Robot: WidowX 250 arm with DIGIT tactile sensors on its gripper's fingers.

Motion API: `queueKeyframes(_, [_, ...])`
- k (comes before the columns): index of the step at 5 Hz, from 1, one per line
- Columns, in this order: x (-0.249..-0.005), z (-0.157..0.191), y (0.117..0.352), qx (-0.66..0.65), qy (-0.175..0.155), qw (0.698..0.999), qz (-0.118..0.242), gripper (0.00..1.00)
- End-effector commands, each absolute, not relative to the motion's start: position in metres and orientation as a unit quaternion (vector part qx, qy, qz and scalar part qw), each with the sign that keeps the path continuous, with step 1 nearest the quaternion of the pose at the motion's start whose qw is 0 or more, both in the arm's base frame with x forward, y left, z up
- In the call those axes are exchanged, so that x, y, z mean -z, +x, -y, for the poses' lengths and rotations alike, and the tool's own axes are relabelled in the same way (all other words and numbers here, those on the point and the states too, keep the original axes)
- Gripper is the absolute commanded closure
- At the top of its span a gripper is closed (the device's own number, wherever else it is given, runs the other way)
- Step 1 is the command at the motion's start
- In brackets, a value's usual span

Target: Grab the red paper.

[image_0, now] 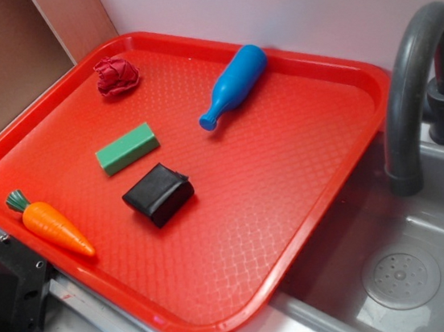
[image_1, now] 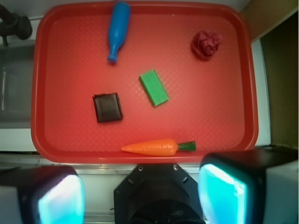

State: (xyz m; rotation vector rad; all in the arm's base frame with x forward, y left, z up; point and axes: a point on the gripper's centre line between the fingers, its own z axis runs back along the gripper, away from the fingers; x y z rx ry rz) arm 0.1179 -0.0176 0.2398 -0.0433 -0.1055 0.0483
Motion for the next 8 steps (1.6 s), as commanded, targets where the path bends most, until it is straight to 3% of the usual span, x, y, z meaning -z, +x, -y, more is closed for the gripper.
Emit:
queueKeyframes(1, [-0.221,-0.017,0.156,-0.264,-0.018,0.954,0.143,0.0])
queueKeyframes(2, [-0.19,-0.045,0.183,-0.356,0.022,0.916,0.183,0.0])
queueKeyframes(4, [-0.146,-0.093,0.235,-0.349,0.1,0.905,0.222,0.0])
queueKeyframes(5, [-0.133,-0.111,0.255,-0.364,0.124,0.895,0.226,0.0])
queueKeyframes(6, [-0.117,-0.125,0.275,-0.352,0.121,0.904,0.211,0.0])
queueKeyframes(8, [-0.1,-0.135,0.289,-0.342,0.136,0.909,0.197,0.0])
